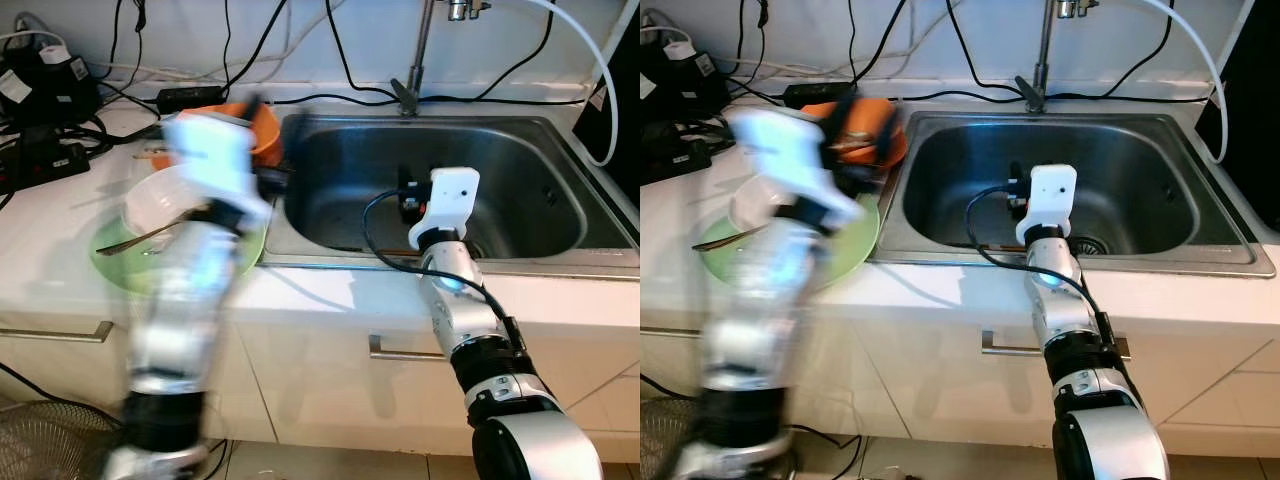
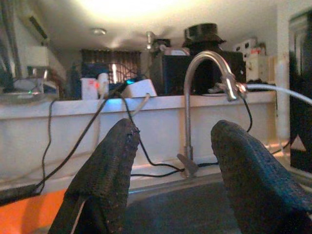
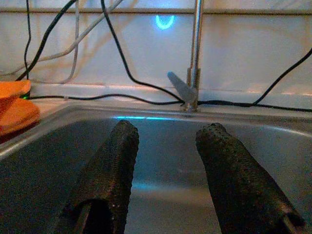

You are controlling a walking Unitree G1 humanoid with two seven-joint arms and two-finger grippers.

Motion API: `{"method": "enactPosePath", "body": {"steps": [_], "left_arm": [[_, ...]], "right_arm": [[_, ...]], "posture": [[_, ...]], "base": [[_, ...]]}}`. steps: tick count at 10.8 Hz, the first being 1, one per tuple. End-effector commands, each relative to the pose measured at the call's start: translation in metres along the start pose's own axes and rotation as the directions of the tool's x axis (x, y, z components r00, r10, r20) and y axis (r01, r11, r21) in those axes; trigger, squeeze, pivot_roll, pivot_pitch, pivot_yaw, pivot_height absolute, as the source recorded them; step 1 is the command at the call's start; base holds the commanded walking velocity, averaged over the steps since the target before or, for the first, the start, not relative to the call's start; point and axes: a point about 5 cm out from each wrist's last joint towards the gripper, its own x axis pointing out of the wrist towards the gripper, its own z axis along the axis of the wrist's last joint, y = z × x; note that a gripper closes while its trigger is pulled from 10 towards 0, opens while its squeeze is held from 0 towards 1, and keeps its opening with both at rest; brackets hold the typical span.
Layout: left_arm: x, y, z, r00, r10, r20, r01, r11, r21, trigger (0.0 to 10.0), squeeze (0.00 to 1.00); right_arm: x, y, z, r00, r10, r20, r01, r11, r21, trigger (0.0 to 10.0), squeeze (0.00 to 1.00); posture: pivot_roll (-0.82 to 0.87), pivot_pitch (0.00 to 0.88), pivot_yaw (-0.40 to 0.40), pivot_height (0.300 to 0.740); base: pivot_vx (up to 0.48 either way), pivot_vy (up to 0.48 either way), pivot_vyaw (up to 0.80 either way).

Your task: Kitchen organization

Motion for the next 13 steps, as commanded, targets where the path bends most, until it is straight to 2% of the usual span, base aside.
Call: {"method": "enactPosePath", "body": {"steps": [1, 2, 3, 4, 5, 6, 7, 9, 10, 11, 13], "left_arm": [[-0.005, 0.009, 0.013, 1.0, -0.013, 0.02, 0.014, 0.998, -0.054, 10.0, 0.0], [-0.011, 0.022, 0.023, 0.999, -0.025, 0.028, 0.027, 0.996, -0.084, 10.0, 0.0], [-0.02, 0.039, 0.034, 0.999, -0.046, 0.023, 0.047, 0.996, -0.08, 10.0, 0.0], [-0.037, 0.065, 0.046, 0.999, -0.031, -0.013, 0.03, 0.999, -0.042, 10.0, 0.0], [-0.048, 0.078, 0.052, 1.0, -0.015, -0.027, 0.014, 0.999, -0.04, 10.0, 0.0], [-0.072, 0.1, 0.057, 0.998, 0.008, -0.07, -0.012, 0.998, -0.064, 10.0, 0.0], [-0.087, 0.114, 0.058, 0.995, 0.057, -0.078, -0.064, 0.994, -0.094, 10.0, 0.0], [-0.108, 0.128, 0.054, 0.992, 0.101, -0.074, -0.113, 0.978, -0.173, 10.0, 0.0], [-0.131, 0.13, 0.034, 0.986, 0.12, -0.118, -0.148, 0.952, -0.269, 10.0, 0.0], [-0.136, 0.13, 0.027, 0.982, 0.134, -0.135, -0.169, 0.942, -0.291, 10.0, 0.0], [-0.145, 0.119, 0.003, 0.972, 0.105, -0.21, -0.175, 0.922, -0.347, 10.0, 0.0]], "right_arm": [[0.0, 0.005, -0.001, 1.0, 0.019, 0.001, -0.019, 1.0, -0.002, 10.0, 0.0], [0.0, 0.006, -0.002, 1.0, 0.021, -0.002, -0.021, 1.0, 0.0, 10.0, 0.0], [-0.001, 0.008, -0.003, 1.0, 0.026, -0.003, -0.026, 1.0, 0.005, 10.0, 0.0], [-0.002, 0.011, -0.005, 0.999, 0.033, -0.008, -0.033, 0.999, -0.001, 10.0, 0.0], [-0.003, 0.011, -0.007, 0.999, 0.034, -0.011, -0.034, 0.999, -0.002, 10.0, 0.0], [-0.004, 0.012, -0.009, 0.999, 0.035, -0.017, -0.035, 0.999, -0.003, 10.0, 0.0], [-0.005, 0.014, -0.011, 0.999, 0.041, -0.018, -0.041, 0.999, -0.011, 10.0, 0.0], [-0.006, 0.015, -0.013, 0.999, 0.045, -0.023, -0.045, 0.999, -0.016, 10.0, 0.0], [-0.006, 0.015, -0.014, 0.999, 0.048, -0.026, -0.048, 0.999, -0.018, 10.0, 0.0], [-0.007, 0.015, -0.014, 0.998, 0.049, -0.027, -0.05, 0.999, -0.021, 10.0, 0.0], [-0.006, 0.015, -0.015, 0.998, 0.053, -0.029, -0.053, 0.998, -0.024, 10.0, 0.0]], "posture": [[0.15, 0.0, 0.041, 0.74], [0.16, 0.0, 0.038, 0.74], [0.17, 0.0, 0.035, 0.74], [0.17, 0.0, 0.034, 0.74], [0.18, 0.0, 0.033, 0.74], [0.18, 0.0, 0.035, 0.74], [0.18, 0.0, 0.033, 0.74], [0.19, 0.0, 0.03, 0.74], [0.18, 0.0, 0.026, 0.74], [0.19, 0.0, 0.024, 0.74], [0.18, 0.0, 0.022, 0.74]], "base": [[0.0, 0.0, 0.0], [0.0, 0.0, 0.0], [0.0, 0.0, 0.0], [0.0, 0.0, 0.0], [0.0, 0.0, 0.0], [0.0, 0.0, 0.0], [0.0, 0.0, 0.0], [0.0, 0.0, 0.0], [0.0, 0.0, 0.0], [0.0, 0.0, 0.0], [0.0, 0.0, 0.0]]}}
